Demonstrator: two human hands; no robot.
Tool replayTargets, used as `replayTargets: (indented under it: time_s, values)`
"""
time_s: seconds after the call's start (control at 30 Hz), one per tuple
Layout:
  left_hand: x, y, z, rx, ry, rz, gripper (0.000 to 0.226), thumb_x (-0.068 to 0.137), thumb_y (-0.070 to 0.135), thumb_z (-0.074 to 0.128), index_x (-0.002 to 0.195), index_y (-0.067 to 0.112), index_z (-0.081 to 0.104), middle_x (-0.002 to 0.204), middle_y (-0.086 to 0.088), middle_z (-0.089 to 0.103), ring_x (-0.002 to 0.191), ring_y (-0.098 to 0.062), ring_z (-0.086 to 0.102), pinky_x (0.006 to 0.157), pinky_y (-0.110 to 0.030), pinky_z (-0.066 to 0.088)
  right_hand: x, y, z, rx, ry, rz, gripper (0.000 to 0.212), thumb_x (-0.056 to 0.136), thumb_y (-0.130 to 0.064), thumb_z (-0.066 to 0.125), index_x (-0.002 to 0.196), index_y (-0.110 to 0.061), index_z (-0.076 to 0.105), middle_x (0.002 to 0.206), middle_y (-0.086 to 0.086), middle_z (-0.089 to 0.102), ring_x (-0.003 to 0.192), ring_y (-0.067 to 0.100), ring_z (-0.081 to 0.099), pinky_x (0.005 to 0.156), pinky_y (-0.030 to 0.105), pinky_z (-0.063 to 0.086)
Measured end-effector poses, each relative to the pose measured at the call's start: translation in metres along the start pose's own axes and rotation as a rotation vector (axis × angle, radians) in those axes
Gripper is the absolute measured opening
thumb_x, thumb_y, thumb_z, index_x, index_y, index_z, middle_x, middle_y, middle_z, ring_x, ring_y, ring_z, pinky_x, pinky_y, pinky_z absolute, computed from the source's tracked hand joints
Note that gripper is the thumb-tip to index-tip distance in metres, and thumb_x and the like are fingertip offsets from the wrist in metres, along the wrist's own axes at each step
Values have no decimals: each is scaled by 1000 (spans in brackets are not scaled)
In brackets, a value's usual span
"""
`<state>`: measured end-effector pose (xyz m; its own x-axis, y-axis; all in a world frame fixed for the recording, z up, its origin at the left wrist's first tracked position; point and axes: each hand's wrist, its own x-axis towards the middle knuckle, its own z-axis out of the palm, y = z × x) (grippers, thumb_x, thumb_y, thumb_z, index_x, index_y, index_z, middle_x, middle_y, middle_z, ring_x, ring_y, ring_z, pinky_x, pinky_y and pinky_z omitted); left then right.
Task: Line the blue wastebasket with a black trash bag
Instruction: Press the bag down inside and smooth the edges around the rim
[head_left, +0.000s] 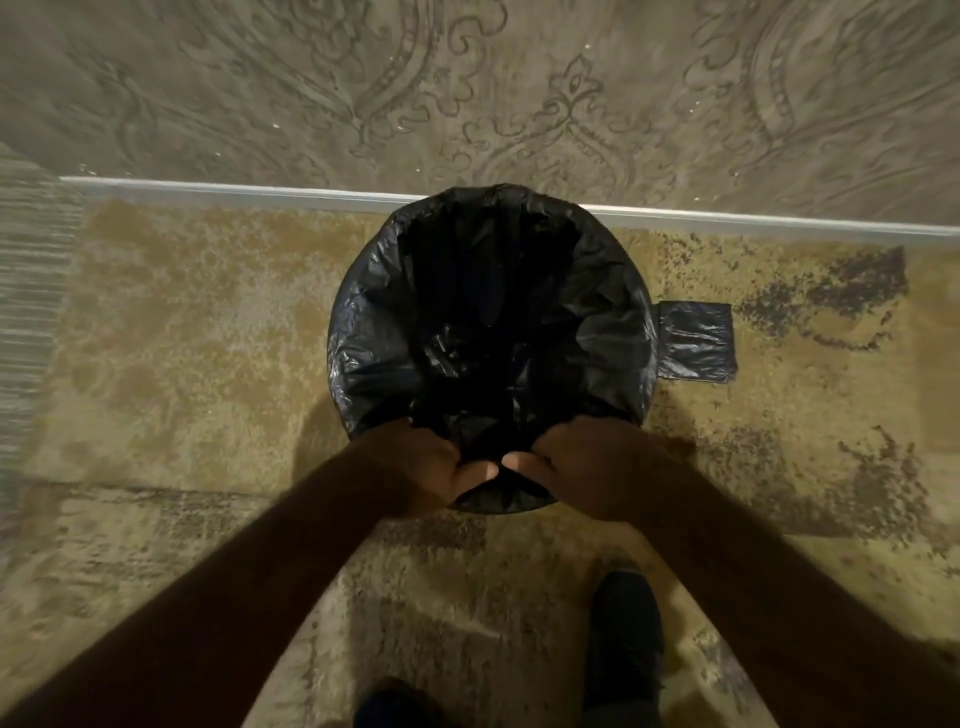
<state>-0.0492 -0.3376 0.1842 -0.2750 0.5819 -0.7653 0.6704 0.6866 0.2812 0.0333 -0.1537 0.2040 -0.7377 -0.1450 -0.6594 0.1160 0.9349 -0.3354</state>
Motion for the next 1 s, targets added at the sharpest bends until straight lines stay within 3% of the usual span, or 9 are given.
replayTargets:
  time_s: [0.07,0.17,0.27,0.4,0.5,0.63,0.8,0.9,1.0]
  values:
    - [-6,-4,-8,-114,76,87,68,92,69,19,119,22,61,114,-2,68,108,-17,60,101,-34,40,-4,9,-3,74,82,-53,56,99,-56,30,87,-15,66,83,5,63,76,21,60,75,42,51]
    - [-21,-14,-25,-240,619,170,42,94,53,41,105,24,68,100,4,71,91,-13,65,87,-36,49,-13,20,-10,168,615,-96,29,97,-40,45,97,-20,65,92,-2,62,84,16,57,73,35,48]
    - [-32,-30,-37,-515,1106,-185,33,89,35,60,118,20,61,116,-1,59,105,-20,57,86,-36,49,-19,31,-11,336,1108,245,23,91,-24,63,108,-9,60,97,5,57,84,17,52,69,29,41]
    - [-23,-53,-46,-935,977,-512,59,90,41,63,140,14,44,133,-7,55,111,-26,59,92,-41,51,-8,44,-17,989,743,673,48,84,-34,74,116,-10,48,105,4,54,93,20,55,73,30,42]
    - [-15,-59,-51,-762,864,-447,41,97,31,54,131,8,53,120,-13,64,106,-31,62,83,-31,46,-1,42,-12,951,608,633,35,92,-31,64,114,-8,50,101,3,55,92,21,54,73,30,40]
    - [-19,-62,-59,-695,882,-468,31,99,25,49,120,5,62,110,-13,68,99,-30,62,77,-26,41,-4,47,-15,941,678,576,23,99,-27,52,109,-6,54,92,1,57,93,24,57,73,32,40]
    - [-52,-28,-75,-880,996,-370,26,102,32,44,95,9,55,76,5,55,67,1,52,55,-16,39,-42,53,-49,994,909,454,25,100,-30,50,92,-7,50,78,2,54,71,14,52,70,38,45]
    - [-79,5,-88,-955,1115,-315,31,103,26,42,81,6,48,63,0,47,52,-1,47,46,-13,35,-76,54,-83,998,1046,444,37,92,-42,50,86,-6,51,78,5,51,73,16,47,71,47,46]
    - [-108,33,-113,-965,1171,-304,30,103,22,43,80,3,52,60,-6,49,53,-9,49,44,-14,34,-110,53,-123,1028,1081,404,21,89,-43,51,80,-26,59,79,-6,59,79,16,54,76,48,49]
